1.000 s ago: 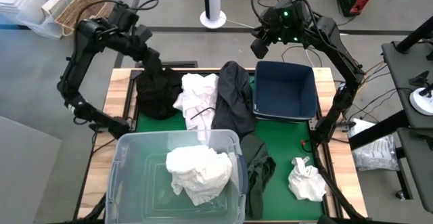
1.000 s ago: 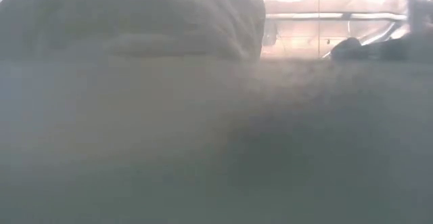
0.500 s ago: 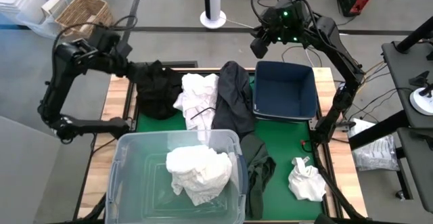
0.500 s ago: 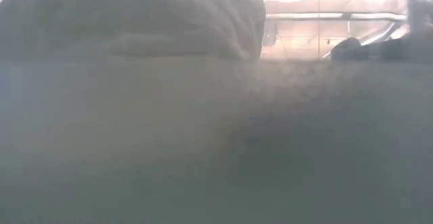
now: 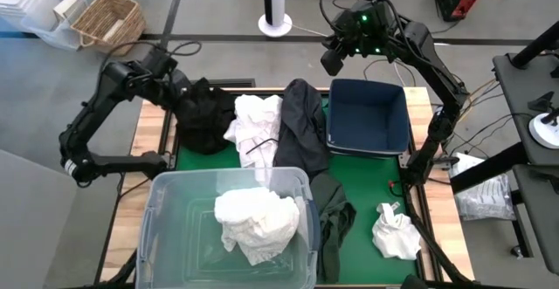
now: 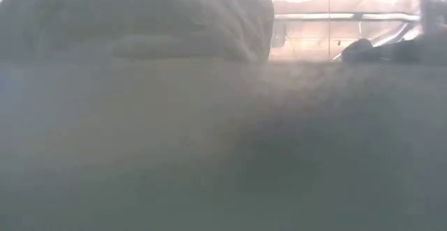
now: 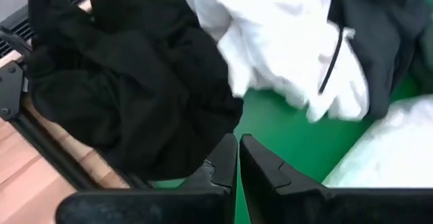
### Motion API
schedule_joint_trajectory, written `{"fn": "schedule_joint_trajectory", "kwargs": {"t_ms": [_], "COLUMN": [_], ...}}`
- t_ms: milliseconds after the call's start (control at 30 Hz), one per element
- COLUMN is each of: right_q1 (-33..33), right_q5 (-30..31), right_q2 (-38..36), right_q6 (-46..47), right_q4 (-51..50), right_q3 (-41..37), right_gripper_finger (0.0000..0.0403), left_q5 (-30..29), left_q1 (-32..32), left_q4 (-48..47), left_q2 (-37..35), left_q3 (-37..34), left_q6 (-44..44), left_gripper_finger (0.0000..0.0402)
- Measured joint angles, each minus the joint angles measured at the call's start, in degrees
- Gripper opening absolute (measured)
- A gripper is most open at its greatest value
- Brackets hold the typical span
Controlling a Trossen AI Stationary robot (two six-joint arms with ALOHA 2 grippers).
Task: Sort clothes
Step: Put the black shirt into the blue laundry organizer
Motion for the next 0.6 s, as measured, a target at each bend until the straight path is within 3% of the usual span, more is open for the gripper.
{"fn": "schedule_joint_trajectory", "kwargs": {"t_ms": [400, 600], "right_q1": [0.0, 0.0], "right_q5": [-0.02, -0.02], "right_q2": [0.0, 0.0], "right_q6": [0.79, 0.79], "right_q4": [0.02, 0.02], "right_q3": [0.0, 0.0], "right_gripper_finger": [0.0083, 0.0084], "left_q5": [-1.71, -2.75], "left_q1": [0.66, 0.66], "left_q4": [-4.9, -2.62], "left_q2": [-0.29, -0.98], "left_q3": [-6.58, -6.88], "left_q6": [0.67, -0.59], "left_gripper_finger": [0.0004, 0.0064]}}
